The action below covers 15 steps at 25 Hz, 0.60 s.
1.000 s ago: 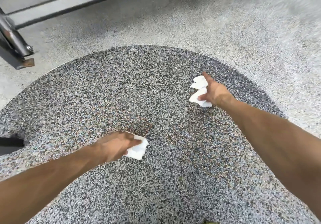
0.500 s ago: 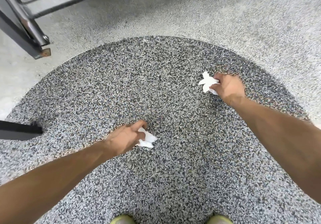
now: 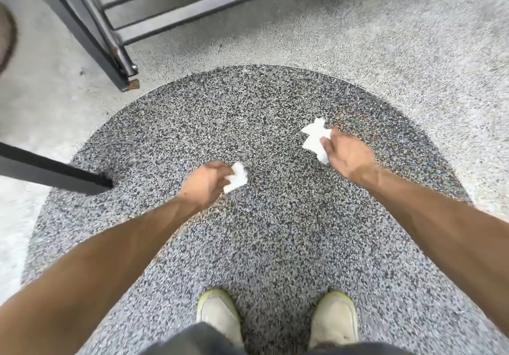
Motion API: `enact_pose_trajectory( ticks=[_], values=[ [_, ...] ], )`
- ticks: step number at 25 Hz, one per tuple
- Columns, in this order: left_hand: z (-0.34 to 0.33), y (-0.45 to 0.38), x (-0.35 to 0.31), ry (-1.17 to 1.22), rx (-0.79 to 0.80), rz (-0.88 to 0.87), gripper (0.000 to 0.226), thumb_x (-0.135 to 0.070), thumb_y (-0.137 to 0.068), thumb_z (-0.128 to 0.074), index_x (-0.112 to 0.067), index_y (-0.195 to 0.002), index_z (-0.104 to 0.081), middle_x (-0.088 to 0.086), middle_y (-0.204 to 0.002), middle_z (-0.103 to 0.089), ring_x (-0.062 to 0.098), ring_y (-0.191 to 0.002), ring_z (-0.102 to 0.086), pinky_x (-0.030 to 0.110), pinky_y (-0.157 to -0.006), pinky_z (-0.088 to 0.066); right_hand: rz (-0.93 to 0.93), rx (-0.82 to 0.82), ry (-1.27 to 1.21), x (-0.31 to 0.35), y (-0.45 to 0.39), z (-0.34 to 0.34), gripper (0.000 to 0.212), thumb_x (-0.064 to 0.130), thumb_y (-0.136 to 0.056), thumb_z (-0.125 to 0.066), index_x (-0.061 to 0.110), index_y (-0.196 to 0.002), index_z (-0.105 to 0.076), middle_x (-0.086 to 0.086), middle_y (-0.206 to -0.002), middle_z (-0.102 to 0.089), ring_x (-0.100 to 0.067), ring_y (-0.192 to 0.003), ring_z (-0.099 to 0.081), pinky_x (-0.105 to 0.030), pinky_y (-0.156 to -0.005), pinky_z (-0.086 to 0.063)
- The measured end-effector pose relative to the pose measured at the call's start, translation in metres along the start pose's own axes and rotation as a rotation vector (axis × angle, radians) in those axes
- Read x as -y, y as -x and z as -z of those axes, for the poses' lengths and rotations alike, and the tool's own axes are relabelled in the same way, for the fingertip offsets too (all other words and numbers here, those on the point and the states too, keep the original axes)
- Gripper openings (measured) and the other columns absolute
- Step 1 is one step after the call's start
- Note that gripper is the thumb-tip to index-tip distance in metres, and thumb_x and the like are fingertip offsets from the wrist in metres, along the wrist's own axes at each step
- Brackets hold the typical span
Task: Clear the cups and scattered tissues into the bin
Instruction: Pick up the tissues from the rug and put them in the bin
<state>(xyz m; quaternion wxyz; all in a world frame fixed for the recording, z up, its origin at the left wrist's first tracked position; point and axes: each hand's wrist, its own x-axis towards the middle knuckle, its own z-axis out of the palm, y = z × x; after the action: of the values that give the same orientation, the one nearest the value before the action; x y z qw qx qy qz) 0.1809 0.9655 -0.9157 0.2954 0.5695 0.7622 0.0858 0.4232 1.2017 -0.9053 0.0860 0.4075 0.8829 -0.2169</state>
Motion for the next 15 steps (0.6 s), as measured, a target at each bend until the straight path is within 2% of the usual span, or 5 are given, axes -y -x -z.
enact_pose_trajectory(
  ticks=[4, 6, 9, 11, 15],
  values=[
    [0.095, 0.044, -0.060, -0.022, -0.171, 0.069, 0.022, -0.020, -0.097, -0.052, -0.014, -0.114, -0.065, -0.006, -0.103, -0.053, 0.009, -0.078, -0.052, 0.020, -0.057, -0.046, 0.092, -0.060, -0.047, 0.060, 0.055, 0.095, 0.030, 0.029, -0.099, -0.041, 0.009, -0.107, -0.062, -0.007, -0.095, -0.059, -0.023, -0.074, -0.062, -0.030, -0.057, -0.051],
    [0.156, 0.069, -0.092, -0.035, -0.215, 0.121, 0.024, -0.025, -0.096, -0.054, -0.021, -0.118, -0.063, -0.008, -0.108, -0.054, 0.008, -0.088, -0.050, 0.023, -0.063, -0.046, 0.108, -0.059, -0.111, 0.097, 0.080, 0.153, 0.027, 0.025, -0.098, -0.045, 0.009, -0.107, -0.065, -0.001, -0.091, -0.057, -0.012, -0.065, -0.057, -0.024, -0.058, -0.048],
    [0.245, 0.104, -0.134, -0.053, -0.263, 0.157, 0.029, -0.034, -0.094, -0.055, -0.027, -0.121, -0.061, -0.006, -0.114, -0.057, 0.014, -0.103, -0.051, 0.031, -0.074, -0.049, 0.097, -0.085, -0.158, 0.149, 0.111, 0.242, 0.028, 0.022, -0.098, -0.050, 0.012, -0.119, -0.063, 0.002, -0.101, -0.058, 0.002, -0.062, -0.050, -0.009, -0.053, -0.039],
    [0.306, 0.130, -0.165, -0.021, -0.298, 0.157, 0.028, -0.034, -0.093, -0.056, -0.028, -0.120, -0.061, -0.004, -0.113, -0.058, 0.016, -0.096, -0.057, 0.032, -0.076, -0.051, 0.104, -0.127, -0.164, 0.185, 0.133, 0.305, 0.028, 0.017, -0.095, -0.054, 0.017, -0.123, -0.062, 0.009, -0.094, -0.051, 0.005, -0.061, -0.046, -0.008, -0.045, -0.035],
    [0.429, 0.186, -0.223, 0.060, -0.392, 0.149, 0.024, -0.032, -0.093, -0.055, -0.028, -0.116, -0.060, -0.005, -0.112, -0.057, 0.011, -0.082, -0.058, 0.034, -0.078, -0.055, 0.125, -0.214, -0.151, 0.258, 0.181, 0.432, 0.033, 0.021, -0.092, -0.060, 0.027, -0.124, -0.060, 0.010, -0.091, -0.057, 0.001, -0.062, -0.051, -0.013, -0.054, -0.044]
  ],
)
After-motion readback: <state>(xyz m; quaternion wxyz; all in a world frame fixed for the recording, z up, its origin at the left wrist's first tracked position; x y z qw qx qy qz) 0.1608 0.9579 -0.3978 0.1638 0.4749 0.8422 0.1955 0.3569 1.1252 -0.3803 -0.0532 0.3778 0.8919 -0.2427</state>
